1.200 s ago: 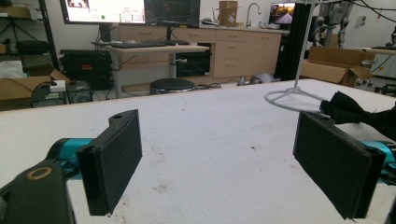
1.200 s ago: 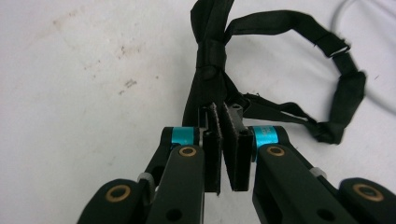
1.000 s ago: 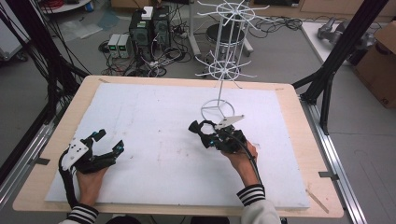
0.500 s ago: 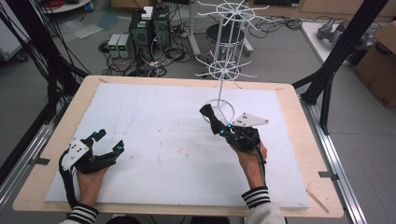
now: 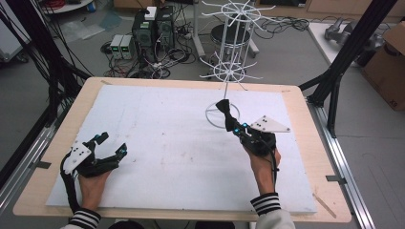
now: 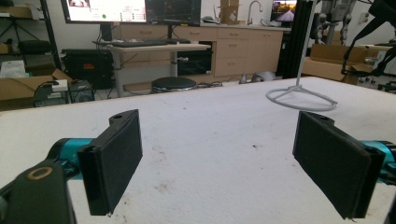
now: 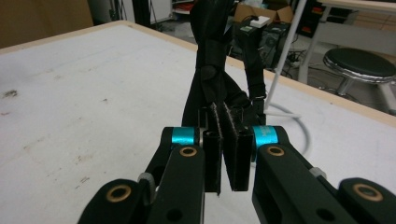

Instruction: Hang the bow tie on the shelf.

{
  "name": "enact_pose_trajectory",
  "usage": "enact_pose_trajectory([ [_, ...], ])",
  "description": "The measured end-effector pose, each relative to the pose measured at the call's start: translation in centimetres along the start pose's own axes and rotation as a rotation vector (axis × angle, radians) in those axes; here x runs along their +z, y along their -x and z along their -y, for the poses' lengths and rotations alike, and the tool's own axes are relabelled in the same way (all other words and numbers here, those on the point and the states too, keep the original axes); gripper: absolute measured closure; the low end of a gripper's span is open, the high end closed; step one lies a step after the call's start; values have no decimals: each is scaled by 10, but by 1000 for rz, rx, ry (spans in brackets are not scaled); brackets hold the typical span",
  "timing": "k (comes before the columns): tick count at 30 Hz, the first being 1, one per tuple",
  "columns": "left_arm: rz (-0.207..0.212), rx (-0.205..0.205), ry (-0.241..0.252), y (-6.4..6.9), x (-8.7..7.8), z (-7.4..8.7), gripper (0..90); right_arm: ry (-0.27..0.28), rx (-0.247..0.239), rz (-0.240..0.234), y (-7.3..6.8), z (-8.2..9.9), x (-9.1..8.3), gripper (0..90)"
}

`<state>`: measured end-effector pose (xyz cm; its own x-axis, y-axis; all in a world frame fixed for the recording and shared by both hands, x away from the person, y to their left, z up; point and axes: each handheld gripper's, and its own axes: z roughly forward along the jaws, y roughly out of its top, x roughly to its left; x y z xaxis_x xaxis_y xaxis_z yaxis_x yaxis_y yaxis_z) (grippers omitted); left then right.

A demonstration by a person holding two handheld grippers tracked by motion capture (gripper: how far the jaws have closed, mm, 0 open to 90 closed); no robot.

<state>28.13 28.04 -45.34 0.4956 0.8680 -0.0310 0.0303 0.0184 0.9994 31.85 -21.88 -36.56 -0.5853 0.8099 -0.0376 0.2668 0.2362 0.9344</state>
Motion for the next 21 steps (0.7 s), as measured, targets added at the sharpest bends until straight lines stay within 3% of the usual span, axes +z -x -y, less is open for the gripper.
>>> enact_pose_trajectory([
  [7,-1,0,0,0,0,0,160,46,9,69,5,-1,-18,867],
  [21,0,3,-1,0,0,0,160,117,15,156,8,-3,-37,867],
])
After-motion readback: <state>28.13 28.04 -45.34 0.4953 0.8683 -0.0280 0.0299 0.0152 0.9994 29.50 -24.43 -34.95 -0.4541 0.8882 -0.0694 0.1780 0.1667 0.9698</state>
